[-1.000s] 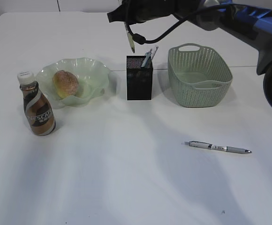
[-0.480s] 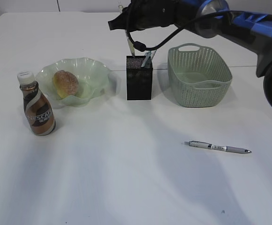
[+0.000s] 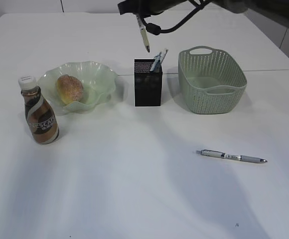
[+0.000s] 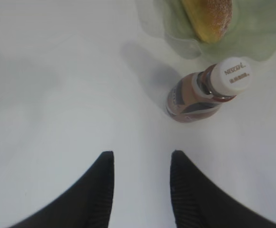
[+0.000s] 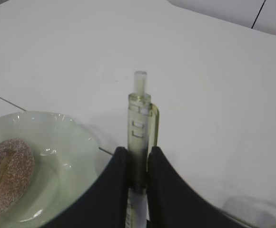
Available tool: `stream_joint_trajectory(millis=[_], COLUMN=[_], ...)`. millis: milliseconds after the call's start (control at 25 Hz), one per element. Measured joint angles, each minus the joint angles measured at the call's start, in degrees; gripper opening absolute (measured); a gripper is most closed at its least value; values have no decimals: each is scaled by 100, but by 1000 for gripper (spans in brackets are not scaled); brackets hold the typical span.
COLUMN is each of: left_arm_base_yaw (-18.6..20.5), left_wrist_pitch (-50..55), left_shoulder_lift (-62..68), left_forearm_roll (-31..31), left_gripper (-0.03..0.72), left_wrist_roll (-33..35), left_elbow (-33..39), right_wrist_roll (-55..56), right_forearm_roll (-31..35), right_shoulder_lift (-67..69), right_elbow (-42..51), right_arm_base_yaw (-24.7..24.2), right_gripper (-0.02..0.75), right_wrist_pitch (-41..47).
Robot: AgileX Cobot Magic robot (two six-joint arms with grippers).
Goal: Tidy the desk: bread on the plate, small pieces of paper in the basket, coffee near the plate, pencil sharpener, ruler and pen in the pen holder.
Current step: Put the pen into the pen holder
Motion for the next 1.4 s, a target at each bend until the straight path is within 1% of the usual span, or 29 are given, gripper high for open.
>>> stream_joint_trajectory(millis=[160,280,400,440,520,640,680,720,760,840,880,1400], left_arm_base_yaw=[0,0,0,0,0,0,0,0,0,0,0,0], left_wrist_pitch=[0,0,0,0,0,0,0,0,0,0,0,0], left_shoulder_lift=[0,0,0,0,0,0,0,0,0,0,0,0], left_forearm_roll=[0,0,0,0,0,0,0,0,0,0,0,0], left_gripper=[275,275,275,275,275,275,275,275,275,275,275,275], left_wrist_roll=[0,0,0,0,0,0,0,0,0,0,0,0], left_elbow=[0,0,0,0,0,0,0,0,0,0,0,0], right_wrist_roll=[0,0,0,0,0,0,0,0,12,21,21,363], right_forearm_roll=[0,0,0,0,0,0,0,0,0,0,10,30], right_shoulder_lift=[-139,-281,-281,-477,-550,-831,-831,-972,-1023,-1065,-1079,-1092], right_elbow=[175,550,550,1087,1279,1989,1989,2400,2549,2745,2934,3926], right_arm_base_yaw=[-12,-25,-25,-34,-34,-34,-34,-34,-34,-34,-34,-9], right_gripper=[103,103,103,103,103,103,103,103,103,103,103,103], right_wrist_pitch=[77,-201,-201,-838,-1063,-1920,-1920,-2519,-2714,-2939,-3228,-4793])
